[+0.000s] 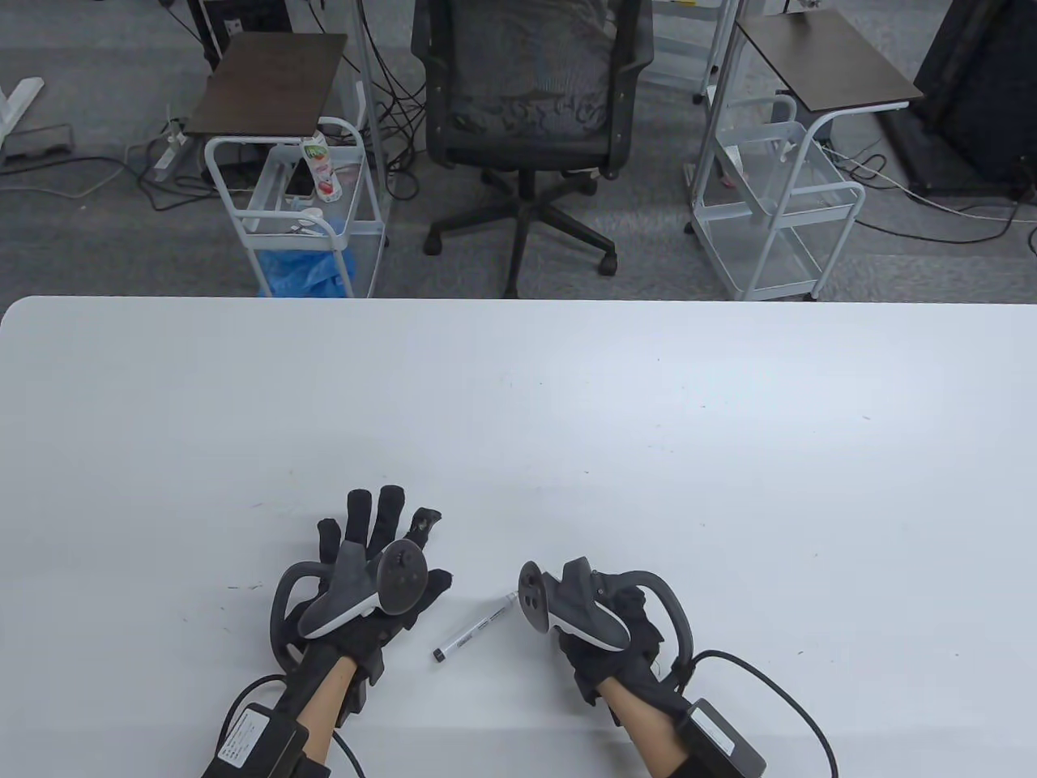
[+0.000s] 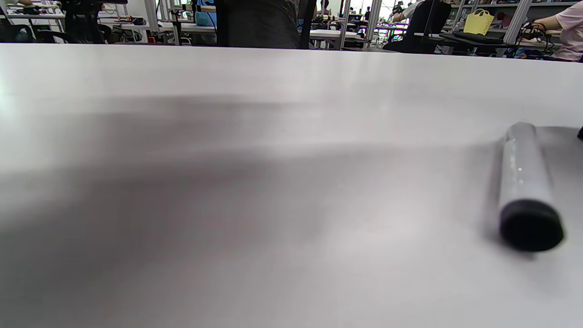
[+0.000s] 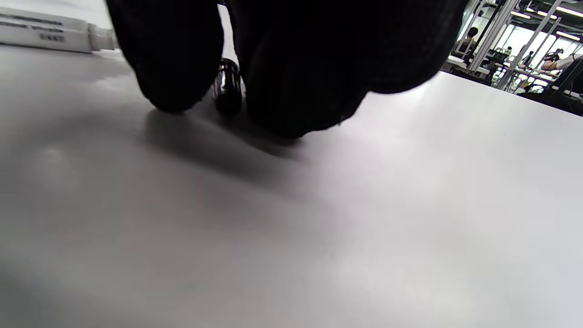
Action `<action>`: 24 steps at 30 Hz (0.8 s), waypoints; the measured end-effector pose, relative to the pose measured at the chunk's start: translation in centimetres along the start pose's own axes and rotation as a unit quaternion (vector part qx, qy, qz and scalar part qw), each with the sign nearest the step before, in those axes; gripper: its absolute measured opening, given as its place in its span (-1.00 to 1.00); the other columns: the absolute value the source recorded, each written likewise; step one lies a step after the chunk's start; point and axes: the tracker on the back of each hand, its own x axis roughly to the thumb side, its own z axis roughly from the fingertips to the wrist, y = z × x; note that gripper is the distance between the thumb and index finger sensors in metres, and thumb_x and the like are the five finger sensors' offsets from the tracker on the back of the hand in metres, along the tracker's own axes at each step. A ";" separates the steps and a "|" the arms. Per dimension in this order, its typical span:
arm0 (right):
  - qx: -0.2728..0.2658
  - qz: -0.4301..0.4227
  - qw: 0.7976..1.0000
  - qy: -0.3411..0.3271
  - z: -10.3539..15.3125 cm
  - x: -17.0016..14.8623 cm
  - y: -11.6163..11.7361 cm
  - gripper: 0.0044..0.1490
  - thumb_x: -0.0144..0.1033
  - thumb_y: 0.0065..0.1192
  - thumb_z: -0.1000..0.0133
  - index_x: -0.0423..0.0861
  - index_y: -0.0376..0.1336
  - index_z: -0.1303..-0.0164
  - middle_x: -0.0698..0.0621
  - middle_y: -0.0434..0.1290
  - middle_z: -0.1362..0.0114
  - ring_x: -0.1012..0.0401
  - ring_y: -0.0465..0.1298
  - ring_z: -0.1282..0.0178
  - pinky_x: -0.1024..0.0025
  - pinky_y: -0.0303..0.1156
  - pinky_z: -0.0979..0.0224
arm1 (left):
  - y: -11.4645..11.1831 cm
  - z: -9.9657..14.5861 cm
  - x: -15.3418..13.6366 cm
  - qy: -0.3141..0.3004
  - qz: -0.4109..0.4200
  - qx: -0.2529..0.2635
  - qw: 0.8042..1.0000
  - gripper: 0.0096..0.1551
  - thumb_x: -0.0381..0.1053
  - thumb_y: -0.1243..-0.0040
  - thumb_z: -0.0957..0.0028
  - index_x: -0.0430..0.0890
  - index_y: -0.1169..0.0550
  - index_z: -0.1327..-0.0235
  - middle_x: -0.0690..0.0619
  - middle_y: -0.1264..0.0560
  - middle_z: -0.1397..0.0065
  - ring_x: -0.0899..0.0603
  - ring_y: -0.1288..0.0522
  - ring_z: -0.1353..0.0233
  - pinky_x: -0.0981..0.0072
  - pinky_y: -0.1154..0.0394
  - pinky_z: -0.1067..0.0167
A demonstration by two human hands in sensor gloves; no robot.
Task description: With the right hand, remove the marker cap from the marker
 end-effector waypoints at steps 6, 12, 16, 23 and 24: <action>0.008 -0.081 0.996 0.020 0.5 -3.6 -2.8 -0.13 0.02 0.26 -0.18 -0.28 0.24 -0.57 -0.16 0.50 -0.41 0.00 0.54 -0.23 0.13 0.48 -0.29 | 0.1 0.1 -0.1 -0.003 0.008 0.002 1.000 0.01 0.50 0.38 0.00 0.20 0.16 -0.74 -0.04 0.39 -0.82 -0.36 0.40 -0.75 -0.39 0.27 -0.65; -0.128 -0.149 0.980 0.028 2.3 -10.2 -6.9 0.07 0.03 0.19 -0.22 -0.25 -0.08 -0.80 -0.40 0.10 -0.77 -0.28 0.26 -0.58 -0.18 0.28 -0.51 | 0.4 0.2 -0.1 -0.018 0.014 0.054 0.998 0.03 0.53 0.39 0.03 0.24 0.15 -0.75 -0.03 0.36 -0.85 -0.32 0.38 -0.79 -0.39 0.30 -0.65; -0.186 -0.197 0.961 0.064 2.9 -13.4 -6.8 0.19 0.07 0.17 -0.22 -0.30 -0.24 -0.81 -0.48 -0.04 -0.79 -0.34 0.13 -0.65 -0.23 0.20 -0.55 | 0.6 0.4 0.1 -0.023 0.005 0.055 0.998 0.06 0.57 0.40 0.06 0.23 0.14 -0.76 -0.03 0.34 -0.86 -0.33 0.36 -0.79 -0.40 0.29 -0.65; -0.216 -0.164 0.962 -0.038 1.3 -14.5 0.6 0.03 0.16 -0.18 -0.27 -0.06 -0.37 -0.80 -0.34 -0.39 -0.83 -0.32 -0.37 -0.71 -0.38 -0.35 -0.59 | 0.4 0.5 0.3 -0.020 -0.008 0.056 0.998 0.06 0.56 0.41 0.05 0.23 0.16 -0.75 -0.03 0.36 -0.85 -0.34 0.38 -0.78 -0.40 0.29 -0.64; -0.197 -0.144 0.968 -0.052 0.6 -14.3 1.7 0.02 0.16 -0.16 -0.25 -0.06 -0.32 -0.80 -0.33 -0.34 -0.83 -0.31 -0.35 -0.70 -0.38 -0.36 -0.57 | 0.3 0.5 0.3 -0.018 -0.010 0.056 0.998 0.05 0.56 0.41 0.05 0.23 0.16 -0.75 -0.03 0.37 -0.85 -0.33 0.38 -0.78 -0.40 0.29 -0.64</action>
